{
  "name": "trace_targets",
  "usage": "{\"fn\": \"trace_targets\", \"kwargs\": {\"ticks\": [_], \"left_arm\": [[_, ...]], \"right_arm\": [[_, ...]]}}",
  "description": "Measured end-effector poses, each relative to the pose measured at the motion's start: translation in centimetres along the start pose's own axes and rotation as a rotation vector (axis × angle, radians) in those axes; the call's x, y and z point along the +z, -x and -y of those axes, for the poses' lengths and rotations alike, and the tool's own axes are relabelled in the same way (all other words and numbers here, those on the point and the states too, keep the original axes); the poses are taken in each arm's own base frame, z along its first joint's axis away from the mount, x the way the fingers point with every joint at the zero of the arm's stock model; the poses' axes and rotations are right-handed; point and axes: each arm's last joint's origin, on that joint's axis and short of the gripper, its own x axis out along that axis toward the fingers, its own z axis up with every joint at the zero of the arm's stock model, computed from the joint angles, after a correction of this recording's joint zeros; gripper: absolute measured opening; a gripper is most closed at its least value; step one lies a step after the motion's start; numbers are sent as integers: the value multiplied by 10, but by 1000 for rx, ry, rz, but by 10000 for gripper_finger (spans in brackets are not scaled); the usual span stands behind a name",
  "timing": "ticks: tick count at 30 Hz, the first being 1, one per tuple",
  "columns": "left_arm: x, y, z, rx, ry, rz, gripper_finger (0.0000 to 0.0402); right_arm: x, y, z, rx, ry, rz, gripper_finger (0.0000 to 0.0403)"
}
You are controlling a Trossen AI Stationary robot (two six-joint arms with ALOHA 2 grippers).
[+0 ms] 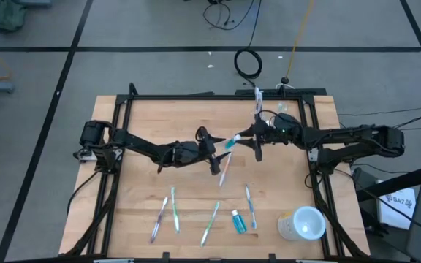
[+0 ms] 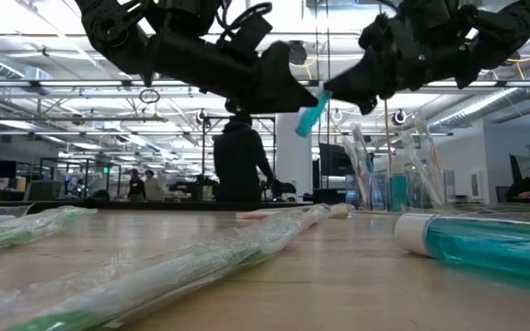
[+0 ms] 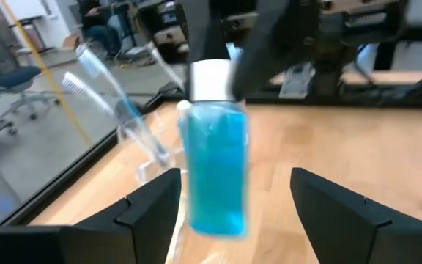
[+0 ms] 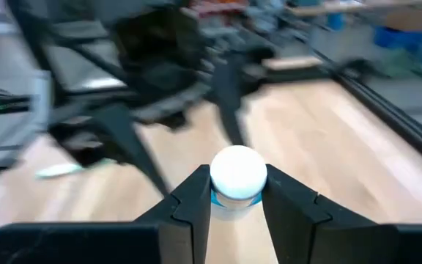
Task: Pick & Place toothbrushing station
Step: Put the top blue mouthwash into the transparent organizer
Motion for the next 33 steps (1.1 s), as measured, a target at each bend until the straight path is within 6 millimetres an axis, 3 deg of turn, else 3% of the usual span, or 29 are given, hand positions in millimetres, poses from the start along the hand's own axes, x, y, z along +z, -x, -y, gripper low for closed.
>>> {"fn": "trace_targets", "kwargs": {"ticks": [4, 12, 16, 24, 26, 30, 33], "left_arm": [[-5, 0, -1, 23, -15, -48, 266], [-11, -3, -11, 50, 41, -99, 267], [-13, -5, -15, 63, 77, -119, 267], [-14, -6, -21, 76, 79, -127, 267], [-14, -7, -23, 72, 88, -128, 266], [-15, -9, -26, 25, 98, -129, 267], [-15, -10, -29, 28, 103, -127, 267]], "right_arm": [[-2, 12, 9, -178, -26, -92, 98], [15, 43, 11, -505, 13, -69, 98], [12, 55, 12, -659, 21, -127, 98], [10, 58, 21, -645, -11, -185, 93], [22, 58, 22, -651, -6, -215, 92], [62, 55, 23, -650, 3, -276, 91], [77, 46, 27, -656, -32, -353, 91]]}}
